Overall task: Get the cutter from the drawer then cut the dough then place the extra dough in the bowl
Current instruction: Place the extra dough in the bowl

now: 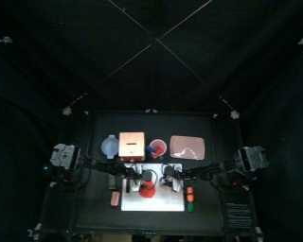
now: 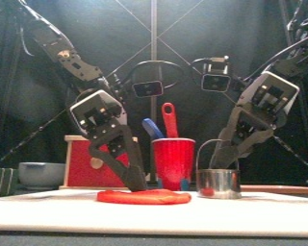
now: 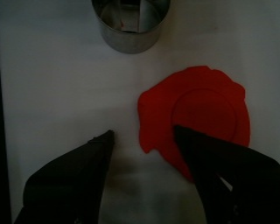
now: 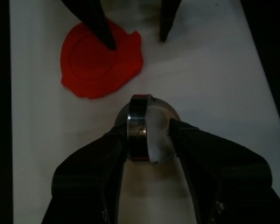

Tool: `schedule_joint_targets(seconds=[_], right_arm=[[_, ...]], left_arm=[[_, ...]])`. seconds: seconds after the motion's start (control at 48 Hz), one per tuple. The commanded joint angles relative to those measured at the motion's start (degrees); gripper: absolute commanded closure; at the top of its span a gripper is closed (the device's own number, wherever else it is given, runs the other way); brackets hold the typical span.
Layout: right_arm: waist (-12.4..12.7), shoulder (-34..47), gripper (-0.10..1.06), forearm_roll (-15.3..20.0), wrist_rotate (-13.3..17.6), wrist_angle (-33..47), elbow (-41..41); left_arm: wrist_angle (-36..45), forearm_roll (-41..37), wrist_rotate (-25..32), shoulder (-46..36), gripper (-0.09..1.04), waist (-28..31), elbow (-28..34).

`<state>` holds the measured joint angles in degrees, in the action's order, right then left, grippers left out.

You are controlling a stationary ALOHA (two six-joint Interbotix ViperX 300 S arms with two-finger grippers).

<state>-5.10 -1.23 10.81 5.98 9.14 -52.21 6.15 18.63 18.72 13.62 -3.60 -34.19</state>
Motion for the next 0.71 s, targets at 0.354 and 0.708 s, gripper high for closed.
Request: schedule_joint_targets(seconds=[0.354,0.708], right_arm=[[0.0,-0.7,0.18,0.09,0.09,0.18,0.62],[0.09,-0.7,0.18,0.09,0.09,-0.44,0.97]], left_arm=[[1.67,0.18,-0.18,0.26,0.26,0.09,-0.18],[1.49,0.53,-0.18,-0.53,0.39,-0.26,0.35]])
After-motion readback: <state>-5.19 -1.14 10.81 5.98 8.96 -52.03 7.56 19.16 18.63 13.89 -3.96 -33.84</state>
